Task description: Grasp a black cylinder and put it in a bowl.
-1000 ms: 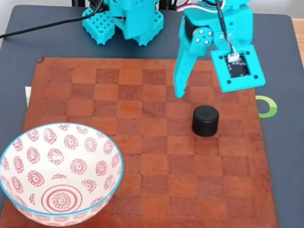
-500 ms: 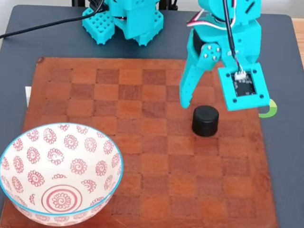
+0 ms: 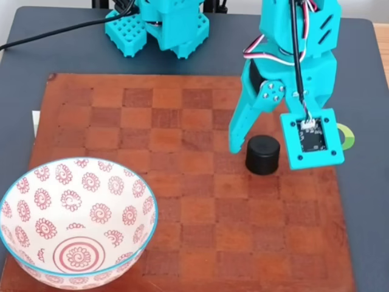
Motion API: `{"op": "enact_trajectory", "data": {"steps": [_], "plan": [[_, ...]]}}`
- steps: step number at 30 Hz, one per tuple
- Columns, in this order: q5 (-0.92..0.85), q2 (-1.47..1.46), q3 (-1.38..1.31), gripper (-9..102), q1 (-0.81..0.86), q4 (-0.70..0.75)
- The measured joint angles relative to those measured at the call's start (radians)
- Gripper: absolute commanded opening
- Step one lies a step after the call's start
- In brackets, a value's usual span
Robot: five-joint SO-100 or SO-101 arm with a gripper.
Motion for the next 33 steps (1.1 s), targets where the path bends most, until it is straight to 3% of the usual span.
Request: {"op": "enact_trajectory", "data": {"steps": [12, 21, 33], "plan": [[0.025, -0.034, -0.006, 30, 0.0, -0.031], [0.025, -0.034, -0.006, 14, 0.025, -0.029], [0.025, -0.034, -0.006, 12, 0.04, -0.02]]}}
